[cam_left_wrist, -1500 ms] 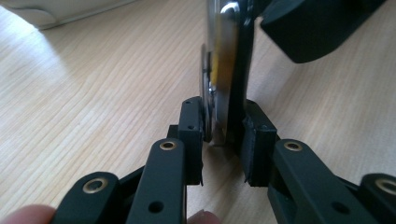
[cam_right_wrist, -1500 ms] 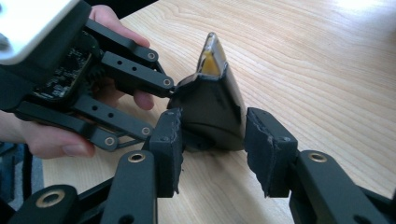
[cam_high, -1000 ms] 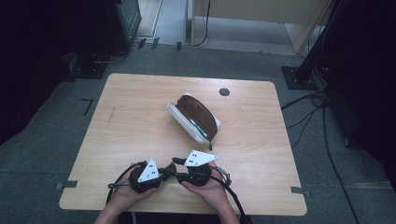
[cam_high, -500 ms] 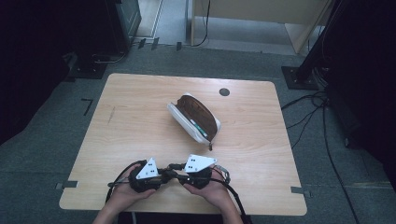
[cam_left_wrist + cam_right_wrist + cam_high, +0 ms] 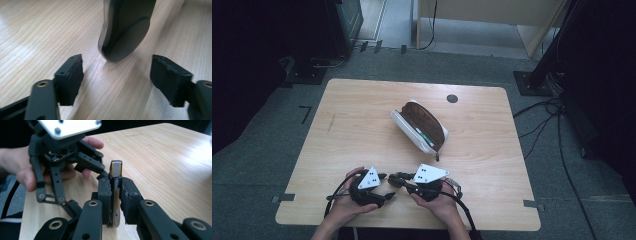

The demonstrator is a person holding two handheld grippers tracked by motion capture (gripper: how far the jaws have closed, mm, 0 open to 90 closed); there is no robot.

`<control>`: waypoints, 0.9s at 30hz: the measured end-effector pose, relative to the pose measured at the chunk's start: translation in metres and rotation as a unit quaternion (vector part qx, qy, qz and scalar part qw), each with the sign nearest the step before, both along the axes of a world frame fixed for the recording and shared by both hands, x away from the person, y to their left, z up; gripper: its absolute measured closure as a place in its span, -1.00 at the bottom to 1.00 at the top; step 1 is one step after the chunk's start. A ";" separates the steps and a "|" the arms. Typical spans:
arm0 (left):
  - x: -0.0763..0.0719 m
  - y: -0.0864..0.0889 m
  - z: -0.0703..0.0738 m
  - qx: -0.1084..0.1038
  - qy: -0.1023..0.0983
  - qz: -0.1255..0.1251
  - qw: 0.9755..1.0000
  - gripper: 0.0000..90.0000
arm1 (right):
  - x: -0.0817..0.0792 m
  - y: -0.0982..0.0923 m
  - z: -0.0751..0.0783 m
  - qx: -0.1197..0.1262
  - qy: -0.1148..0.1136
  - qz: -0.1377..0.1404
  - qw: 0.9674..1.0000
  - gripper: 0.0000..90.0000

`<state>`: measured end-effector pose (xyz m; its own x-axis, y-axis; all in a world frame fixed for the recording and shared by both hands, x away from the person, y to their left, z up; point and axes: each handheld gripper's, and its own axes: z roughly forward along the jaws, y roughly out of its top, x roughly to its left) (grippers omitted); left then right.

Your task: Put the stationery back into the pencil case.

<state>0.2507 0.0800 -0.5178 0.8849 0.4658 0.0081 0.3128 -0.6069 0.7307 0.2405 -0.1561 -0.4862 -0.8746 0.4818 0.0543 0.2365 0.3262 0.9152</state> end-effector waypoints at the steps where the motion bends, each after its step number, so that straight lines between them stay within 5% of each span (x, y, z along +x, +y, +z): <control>1: 0.000 0.000 0.000 0.001 0.000 0.006 1.000 -0.52 | 0.000 -0.002 0.001 0.002 0.001 -0.006 1.000 0.76; 16: 0.006 0.022 0.003 -0.006 0.007 0.086 0.996 -0.82 | -0.003 -0.019 0.021 0.031 -0.002 -0.068 0.997 0.76; 19: 0.008 0.032 0.003 -0.007 0.010 0.108 0.994 -0.96 | -0.003 -0.021 0.026 0.036 -0.004 -0.075 0.997 0.76; 27: 0.014 0.058 0.004 -0.001 0.014 0.178 0.984 -0.96 | -0.003 -0.024 0.039 0.046 -0.003 -0.095 0.994 0.76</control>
